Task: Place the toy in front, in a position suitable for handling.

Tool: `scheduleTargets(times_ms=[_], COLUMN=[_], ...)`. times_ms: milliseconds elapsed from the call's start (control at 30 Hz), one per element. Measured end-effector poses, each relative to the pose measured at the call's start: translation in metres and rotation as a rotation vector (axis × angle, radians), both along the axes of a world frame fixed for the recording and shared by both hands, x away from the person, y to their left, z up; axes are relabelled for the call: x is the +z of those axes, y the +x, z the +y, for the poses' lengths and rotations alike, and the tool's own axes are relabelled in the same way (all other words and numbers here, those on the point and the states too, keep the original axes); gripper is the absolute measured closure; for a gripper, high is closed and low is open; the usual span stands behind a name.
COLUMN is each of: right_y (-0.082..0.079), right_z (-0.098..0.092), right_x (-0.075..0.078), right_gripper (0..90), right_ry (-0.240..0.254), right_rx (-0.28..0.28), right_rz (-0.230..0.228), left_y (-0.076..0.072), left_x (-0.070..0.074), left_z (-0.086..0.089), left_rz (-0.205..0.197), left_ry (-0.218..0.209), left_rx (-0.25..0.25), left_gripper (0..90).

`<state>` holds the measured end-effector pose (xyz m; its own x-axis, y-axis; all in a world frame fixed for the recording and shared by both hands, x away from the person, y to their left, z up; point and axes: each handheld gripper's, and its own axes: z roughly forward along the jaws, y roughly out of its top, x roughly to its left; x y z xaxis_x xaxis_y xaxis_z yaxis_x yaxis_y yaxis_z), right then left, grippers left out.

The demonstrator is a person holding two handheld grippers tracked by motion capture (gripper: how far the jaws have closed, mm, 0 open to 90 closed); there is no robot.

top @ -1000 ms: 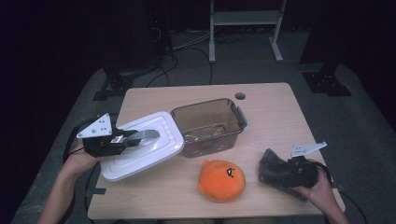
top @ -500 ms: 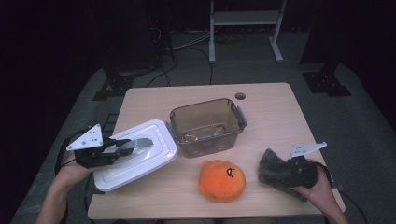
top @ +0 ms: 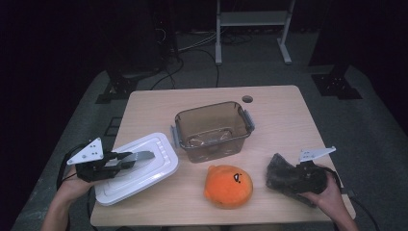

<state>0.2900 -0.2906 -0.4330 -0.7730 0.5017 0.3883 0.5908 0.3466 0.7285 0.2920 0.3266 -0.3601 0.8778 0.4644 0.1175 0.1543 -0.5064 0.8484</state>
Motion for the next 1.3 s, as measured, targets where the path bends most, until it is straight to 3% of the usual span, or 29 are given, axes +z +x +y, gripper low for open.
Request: scheduleTargets(times_ms=[267,433,800,1300], right_y=[0.000,0.000,-0.001,-0.001], right_z=[0.000,0.000,-0.001,0.000], right_x=[-0.001,-0.001,0.000,-0.001], right_gripper=[35.1,35.2,35.2,35.1], right_ry=[-0.001,0.001,0.001,0.002], right_rx=[0.003,0.003,0.005,0.009], right_rz=[-0.001,0.000,-0.005,-0.003], left_y=[0.003,0.006,0.018,0.027], left_x=[-0.014,-0.024,-0.056,-0.078], left_z=[0.004,0.004,-0.014,-0.022], left_rz=[0.021,0.036,0.097,0.143], left_ry=[-0.012,0.004,0.033,0.052], left_rx=[0.012,0.017,-0.005,-0.001], left_gripper=[66.3,66.2,66.3,66.2])
